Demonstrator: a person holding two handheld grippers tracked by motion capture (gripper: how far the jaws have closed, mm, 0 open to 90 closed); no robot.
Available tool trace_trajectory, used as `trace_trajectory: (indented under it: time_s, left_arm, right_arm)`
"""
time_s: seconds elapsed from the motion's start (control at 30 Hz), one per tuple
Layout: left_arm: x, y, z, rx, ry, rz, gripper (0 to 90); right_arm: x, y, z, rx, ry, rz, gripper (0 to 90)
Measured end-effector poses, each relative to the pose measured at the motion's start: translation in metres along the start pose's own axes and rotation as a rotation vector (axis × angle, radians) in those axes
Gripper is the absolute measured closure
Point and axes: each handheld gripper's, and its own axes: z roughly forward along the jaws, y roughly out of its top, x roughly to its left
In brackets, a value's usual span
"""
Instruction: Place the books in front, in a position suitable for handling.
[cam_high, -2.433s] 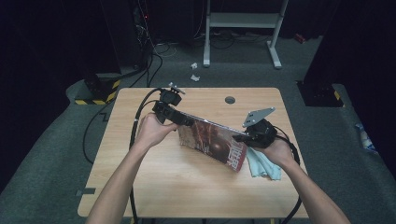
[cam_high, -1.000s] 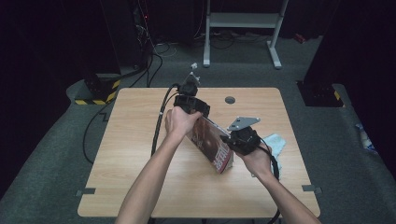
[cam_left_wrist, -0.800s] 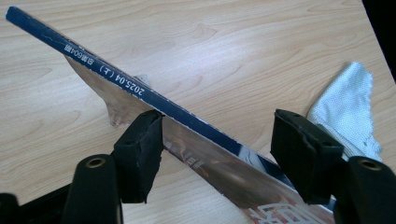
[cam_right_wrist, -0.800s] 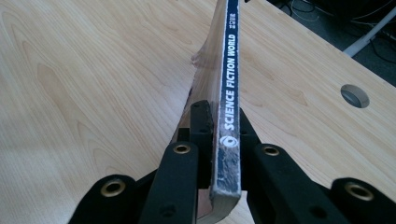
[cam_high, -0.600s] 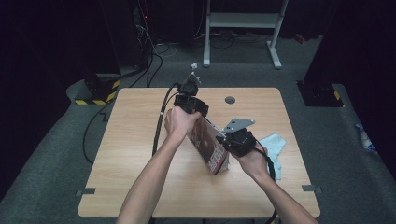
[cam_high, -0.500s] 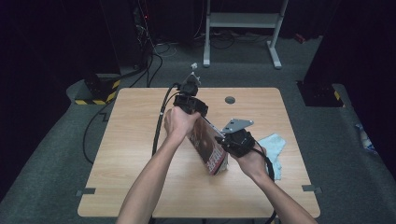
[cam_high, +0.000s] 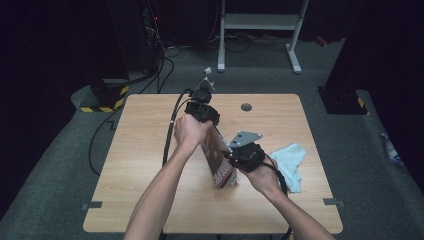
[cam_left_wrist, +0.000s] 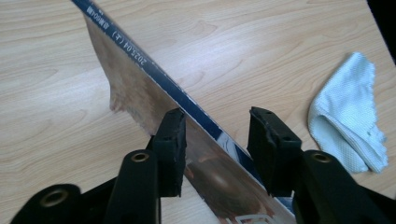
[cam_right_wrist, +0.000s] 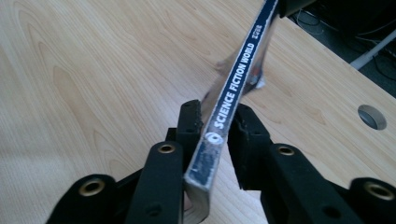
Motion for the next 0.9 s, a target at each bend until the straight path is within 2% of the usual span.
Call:
trace_trajectory:
  time_s: [0.23, 0.5, 0.57, 0.67, 0.73, 0.8, 0.83, 0.9]
  left_arm:
    - [0.001, 0.0, 0.0, 0.003, -0.03, 0.008, 66.7]
    - [-0.001, 0.0, 0.0, 0.005, -0.081, 0.004, 72.9]
    - [-0.001, 0.001, 0.0, 0.01, -0.092, 0.009, 74.0]
    - [-0.001, 0.0, 0.0, 0.007, -0.105, 0.015, 75.1]
    - [0.0, 0.0, -0.001, -0.001, -0.12, 0.003, 77.0]
    - [0.001, 0.001, -0.003, -0.005, -0.137, 0.0, 80.7]
    - [0.002, 0.001, -0.005, -0.008, -0.158, 0.002, 82.1]
    - [0.0, 0.0, -0.007, -0.01, -0.139, 0.032, 84.8]
  right_arm:
    - [0.011, 0.002, 0.005, -0.007, 0.011, -0.053, 59.4]
    - [0.021, 0.001, 0.012, -0.008, 0.002, -0.105, 45.3]
    - [0.023, -0.001, 0.014, 0.005, 0.004, -0.119, 43.7]
    - [0.027, -0.006, 0.016, -0.004, -0.011, -0.136, 41.4]
    - [0.028, -0.009, 0.016, 0.005, 0.012, -0.142, 41.5]
    - [0.032, -0.014, 0.018, 0.024, 0.026, -0.169, 42.2]
    - [0.033, -0.016, 0.018, 0.027, 0.032, -0.173, 42.3]
    - [0.034, -0.025, 0.021, 0.043, 0.039, -0.191, 43.8]
